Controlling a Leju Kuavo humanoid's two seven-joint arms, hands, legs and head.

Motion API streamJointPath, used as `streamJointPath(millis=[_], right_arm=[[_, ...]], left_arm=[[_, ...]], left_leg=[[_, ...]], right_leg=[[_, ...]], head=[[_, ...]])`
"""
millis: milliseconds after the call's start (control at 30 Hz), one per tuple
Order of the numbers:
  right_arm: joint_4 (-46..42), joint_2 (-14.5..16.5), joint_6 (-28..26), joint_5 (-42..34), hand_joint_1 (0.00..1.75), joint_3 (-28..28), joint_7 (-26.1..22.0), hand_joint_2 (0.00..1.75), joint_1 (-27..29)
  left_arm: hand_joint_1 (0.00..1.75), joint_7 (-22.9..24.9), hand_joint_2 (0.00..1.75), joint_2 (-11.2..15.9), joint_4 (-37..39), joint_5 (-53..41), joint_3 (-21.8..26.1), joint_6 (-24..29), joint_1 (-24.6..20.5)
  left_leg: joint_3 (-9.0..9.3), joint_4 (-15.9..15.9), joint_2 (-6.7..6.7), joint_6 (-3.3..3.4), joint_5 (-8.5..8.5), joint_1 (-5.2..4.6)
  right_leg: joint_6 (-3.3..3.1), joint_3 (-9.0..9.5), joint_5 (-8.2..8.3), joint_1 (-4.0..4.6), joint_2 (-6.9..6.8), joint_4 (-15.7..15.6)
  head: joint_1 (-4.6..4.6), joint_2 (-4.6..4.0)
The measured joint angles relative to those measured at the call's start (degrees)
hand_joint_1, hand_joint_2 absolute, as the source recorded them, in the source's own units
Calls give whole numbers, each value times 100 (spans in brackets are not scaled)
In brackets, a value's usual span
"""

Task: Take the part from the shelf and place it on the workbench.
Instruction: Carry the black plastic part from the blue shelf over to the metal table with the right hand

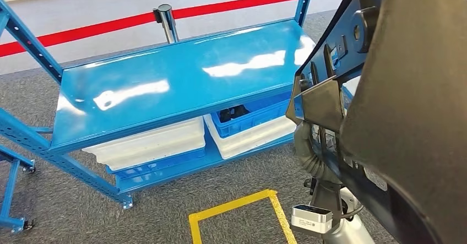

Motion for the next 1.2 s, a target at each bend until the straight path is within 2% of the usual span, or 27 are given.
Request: streamJointPath(millis=[67,100,133,167,200,267,300,367,400,433,467,500,533,600,667,733,800,867,900,933,967,1000,1033,1100,1133,1167,1200], right_arm=[[0,1,0,4,168,0,1,175,-4],[0,2,0,5,168,1,2,175,-7],[0,4,0,8,168,1,3,175,-9],[0,5,0,11,168,2,4,175,-9],[0,6,0,14,168,2,4,175,-6],[0,7,0,19,168,-1,4,175,1],[0,8,0,20,168,-1,3,175,1],[1,10,0,20,168,-1,1,175,2],[2,11,0,19,168,0,0,175,8],[3,11,0,16,168,0,-1,175,15],[5,11,0,13,168,0,-1,175,20],[6,11,0,8,168,0,-1,175,22],[7,11,0,4,168,0,-2,175,22],[6,13,0,-1,168,1,-2,175,9],[6,15,0,-9,168,-1,-2,175,2],[6,15,0,-16,168,-5,-5,175,12],[5,16,0,-19,168,-7,-14,175,10],[7,24,0,-24,168,-6,-19,175,3],[9,27,0,-26,168,-5,-19,175,6],[12,31,0,-27,168,-4,-20,175,12],[15,31,0,-27,168,-3,-21,175,18],[16,31,0,-27,168,-2,-21,175,23],[17,31,0,-28,168,-2,-23,175,25],[18,31,0,-30,168,-2,-29,175,22],[19,31,0,-28,168,-2,-33,175,23],[19,32,0,-24,168,-2,-39,175,30],[20,33,0,-17,168,-2,-48,175,40]], left_arm=[[0,11,175,1,2,-1,0,-3,33],[0,14,175,1,3,-1,0,-5,51],[0,13,175,1,3,0,0,-6,65],[0,13,175,1,3,0,0,-5,68],[0,13,175,-3,3,-1,0,-5,64],[0,11,175,-7,3,-1,0,-5,57],[0,3,175,-8,4,-2,0,-7,57],[0,-41,175,-5,4,-2,0,-13,63],[0,-64,175,-5,4,-2,0,-15,65],[0,-83,175,-5,4,-2,0,-16,66],[0,-95,175,-5,4,-2,0,-15,66],[0,-102,175,-5,4,-2,0,-15,66],[0,-107,175,-5,4,-5,0,-14,66],[0,-117,175,-3,4,-13,0,-14,67],[0,-126,175,-1,4,-19,-1,-14,68],[0,-132,175,-1,2,-24,-2,-14,62],[0,-133,175,0,1,-32,-3,-14,58],[0,-144,175,-1,0,-34,-3,-13,60],[0,-151,175,-3,0,-34,-2,-12,54],[0,-156,175,-4,-1,-35,-2,-11,43],[0,-157,175,-5,-1,-36,-2,-10,33],[0,-154,175,-5,-1,-38,-2,-10,29],[0,-151,175,-5,-1,-41,-3,-10,31],[0,-142,175,-2,2,-47,-4,-13,54],[0,-143,175,-2,4,-49,-4,-13,64],[0,-143,175,-2,7,-50,-4,-14,71],[0,-146,175,-3,8,-50,-4,-13,70]], left_leg=[[469,-816,-228,0,266,38],[608,-1096,-338,-2,321,50],[659,-1228,-414,-2,320,52],[651,-1247,-404,4,315,35],[620,-1249,-345,31,330,36],[559,-1257,-198,126,388,35],[518,-1268,-113,180,423,40],[432,-1269,52,241,476,24],[395,-1268,137,250,496,18],[366,-1268,222,250,514,17],[347,-1267,307,244,527,19],[339,-1267,389,236,535,22],[341,-1266,465,227,540,24],[337,-1263,591,186,549,6],[329,-1257,694,127,574,-27],[335,-1253,758,61,577,-29],[259,-1041,525,12,397,-4],[-10,-369,164,-2,0,3],[-177,47,73,-1,-185,-1],[-296,354,35,-1,-282,-7],[-330,479,21,2,-269,-6],[-261,373,19,6,-144,-3],[-96,41,-2,10,69,4],[274,-752,-247,11,419,34],[378,-1015,-381,8,501,47],[415,-1139,-474,7,494,52],[404,-1167,-484,11,478,42]], right_leg=[[50,-77,45,-9,135,42],[84,-120,76,-7,197,65],[120,-163,114,-2,253,82],[158,-201,158,3,305,87],[193,-232,196,15,354,86],[236,-331,99,34,241,202],[248,-431,-68,45,133,416],[256,-705,-506,41,-50,1133],[264,-822,-648,36,-74,1489],[271,-862,-684,30,-89,1701],[277,-794,-619,24,-108,1699],[280,-608,-479,18,-149,1465],[278,-339,-320,14,-241,1062],[264,141,-185,46,-482,305],[231,252,-222,91,-563,53],[165,179,-202,76,-454,31],[77,143,-161,38,-342,9],[-4,120,-127,32,-237,2],[-36,108,-114,42,-182,2],[-51,98,-103,52,-120,3],[-58,93,-95,60,-50,7],[-60,92,-90,62,24,12],[-56,93,-87,60,104,23],[-32,60,-83,50,253,63],[-4,22,-71,46,319,85],[32,-28,-52,44,379,102],[76,-79,-24,43,436,109]], head=[[-42,0],[-56,0],[-66,0],[-65,0],[-56,0],[-26,0],[4,0],[78,0],[111,0],[142,0],[174,0],[203,0],[227,0],[263,0],[251,0],[215,0],[165,0],[69,0],[27,0],[-1,0],[-15,0],[-23,0],[-33,0],[-63,0],[-74,0],[-82,0],[-84,0]])
